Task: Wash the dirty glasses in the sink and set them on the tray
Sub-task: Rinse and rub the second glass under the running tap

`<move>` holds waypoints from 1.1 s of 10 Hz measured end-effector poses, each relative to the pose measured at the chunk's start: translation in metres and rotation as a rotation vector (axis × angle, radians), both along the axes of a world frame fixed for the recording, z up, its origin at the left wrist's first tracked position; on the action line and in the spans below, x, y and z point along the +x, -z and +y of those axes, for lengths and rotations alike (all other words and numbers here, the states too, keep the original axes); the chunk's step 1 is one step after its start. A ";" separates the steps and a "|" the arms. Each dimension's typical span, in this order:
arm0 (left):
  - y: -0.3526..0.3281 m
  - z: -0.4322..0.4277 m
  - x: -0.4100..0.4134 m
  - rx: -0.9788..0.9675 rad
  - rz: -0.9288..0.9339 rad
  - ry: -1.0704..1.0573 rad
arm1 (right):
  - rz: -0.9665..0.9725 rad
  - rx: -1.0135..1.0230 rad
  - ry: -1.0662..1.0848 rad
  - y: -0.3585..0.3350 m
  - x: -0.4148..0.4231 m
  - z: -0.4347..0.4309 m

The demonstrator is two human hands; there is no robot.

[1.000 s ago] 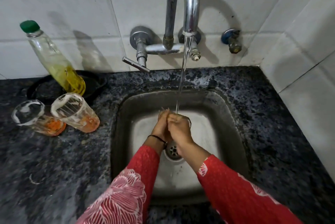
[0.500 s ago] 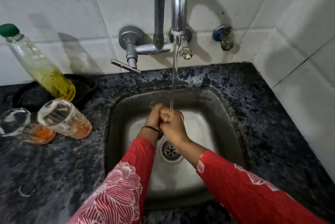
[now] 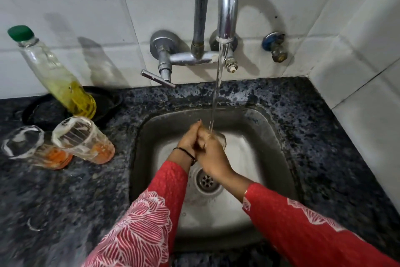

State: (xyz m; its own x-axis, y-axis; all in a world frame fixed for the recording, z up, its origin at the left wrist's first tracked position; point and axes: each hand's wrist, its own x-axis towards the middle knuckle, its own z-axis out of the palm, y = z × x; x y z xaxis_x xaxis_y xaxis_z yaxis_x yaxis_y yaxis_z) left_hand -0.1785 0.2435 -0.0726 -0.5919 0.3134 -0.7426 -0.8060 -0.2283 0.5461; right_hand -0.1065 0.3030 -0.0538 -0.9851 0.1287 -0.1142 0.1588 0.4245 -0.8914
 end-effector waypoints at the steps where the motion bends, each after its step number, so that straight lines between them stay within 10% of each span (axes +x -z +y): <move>1: -0.003 -0.008 -0.002 0.033 -0.048 0.059 | 0.281 0.807 -0.479 0.033 0.008 0.041; 2: 0.002 -0.009 0.001 0.142 -0.015 -0.003 | 0.240 0.622 -0.307 0.026 0.002 0.034; 3: 0.004 -0.005 0.007 0.175 0.032 -0.041 | -0.169 -0.444 0.319 -0.005 -0.013 -0.005; 4: 0.001 -0.006 0.007 0.140 0.014 -0.061 | -0.027 -0.406 0.206 0.006 -0.016 -0.009; 6: 0.006 -0.016 0.007 0.244 -0.033 -0.046 | 0.041 0.530 -0.484 0.005 -0.012 0.030; 7: 0.013 -0.008 0.018 0.323 0.044 -0.130 | -0.015 0.428 -0.083 0.001 -0.020 0.005; 8: 0.014 -0.007 0.022 0.290 0.053 -0.125 | -0.190 -0.151 0.220 0.002 -0.026 -0.011; 10: 0.017 -0.013 0.015 0.179 -0.096 -0.022 | 0.102 0.783 -0.517 0.000 -0.008 0.036; 11: 0.024 -0.006 0.024 0.319 0.006 -0.149 | 0.009 0.596 -0.245 -0.013 -0.017 0.017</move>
